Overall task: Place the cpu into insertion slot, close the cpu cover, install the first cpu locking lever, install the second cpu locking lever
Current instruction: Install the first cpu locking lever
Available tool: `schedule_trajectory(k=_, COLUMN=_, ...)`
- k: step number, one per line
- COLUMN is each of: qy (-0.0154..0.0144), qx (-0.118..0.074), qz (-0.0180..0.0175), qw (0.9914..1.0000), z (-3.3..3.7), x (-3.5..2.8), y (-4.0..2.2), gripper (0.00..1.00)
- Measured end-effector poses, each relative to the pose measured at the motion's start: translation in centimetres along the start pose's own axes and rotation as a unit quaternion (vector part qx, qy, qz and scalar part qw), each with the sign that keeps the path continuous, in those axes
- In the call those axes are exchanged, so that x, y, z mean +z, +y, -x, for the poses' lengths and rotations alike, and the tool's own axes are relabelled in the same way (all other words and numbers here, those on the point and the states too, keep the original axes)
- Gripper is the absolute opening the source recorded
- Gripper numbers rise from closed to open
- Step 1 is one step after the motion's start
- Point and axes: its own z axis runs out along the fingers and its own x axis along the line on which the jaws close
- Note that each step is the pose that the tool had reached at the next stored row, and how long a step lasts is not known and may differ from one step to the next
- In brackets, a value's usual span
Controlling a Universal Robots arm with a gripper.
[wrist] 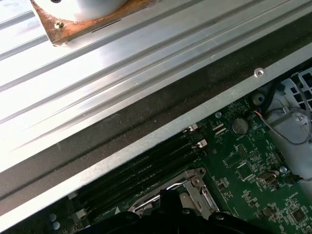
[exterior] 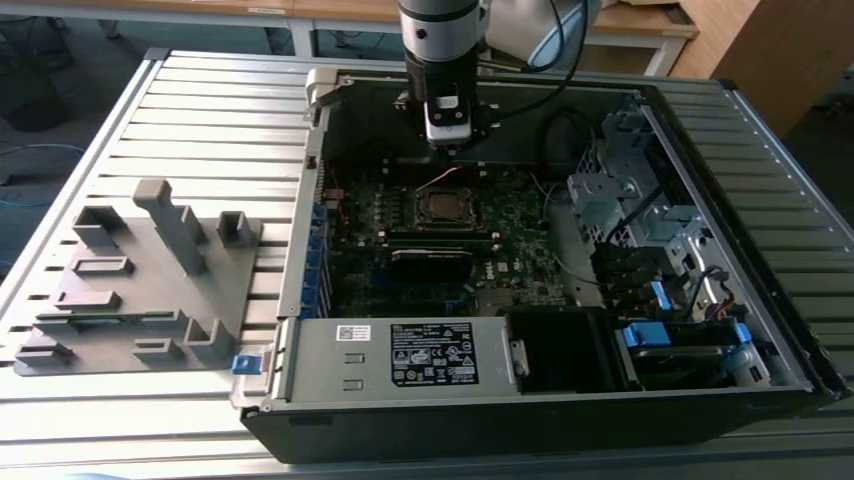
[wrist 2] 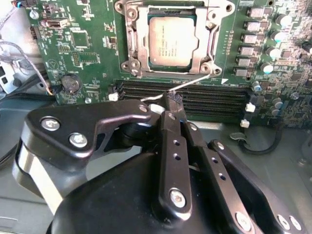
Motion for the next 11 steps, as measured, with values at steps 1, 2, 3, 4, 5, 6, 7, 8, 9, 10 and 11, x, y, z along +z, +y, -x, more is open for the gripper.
schedule_trajectory(k=1, qy=0.0, qx=0.0, qz=0.0001, qw=1.0, z=-0.06, x=0.02, y=0.07, gripper=0.11)
schedule_trajectory(k=2, qy=0.0, qx=0.0, qz=0.0002, qw=1.0, z=-0.14, x=0.04, y=0.16, gripper=0.11)
schedule_trajectory(k=3, qy=0.0, qx=0.0, qz=0.0002, qw=1.0, z=-0.19, x=0.05, y=0.21, gripper=0.11)
schedule_trajectory(k=4, qy=0.0001, qx=0.0, qz=0.0005, qw=1.0, z=-0.21, x=0.12, y=0.2, gripper=0.11)
schedule_trajectory(k=5, qy=0.0001, qx=0.0, qz=0.0004, qw=1.0, z=-0.22, x=0.24, y=0.18, gripper=0.11)
schedule_trajectory(k=6, qy=0.0001, qx=0.0, qz=0.0003, qw=1.0, z=-0.24, x=0.41, y=0.15, gripper=0.11)
schedule_trajectory(k=7, qy=0.0001, qx=0.0, qz=0.0003, qw=1.0, z=-0.26, x=0.58, y=0.12, gripper=0.11)
schedule_trajectory(k=8, qy=0.0001, qx=0.0, qz=0.0003, qw=1.0, z=-0.28, x=0.76, y=0.09, gripper=0.11)
schedule_trajectory(k=9, qy=0.0001, qx=0.0, qz=0.0004, qw=1.0, z=-0.29, x=0.91, y=0.07, gripper=0.11)
schedule_trajectory(k=10, qy=0.0001, qx=0.0, qz=0.0003, qw=1.0, z=-0.29, x=0.93, y=0.06, gripper=0.11)
schedule_trajectory(k=11, qy=0.0001, qx=0.0, qz=0.0004, qw=1.0, z=-0.29, x=0.93, y=0.06, gripper=0.11)
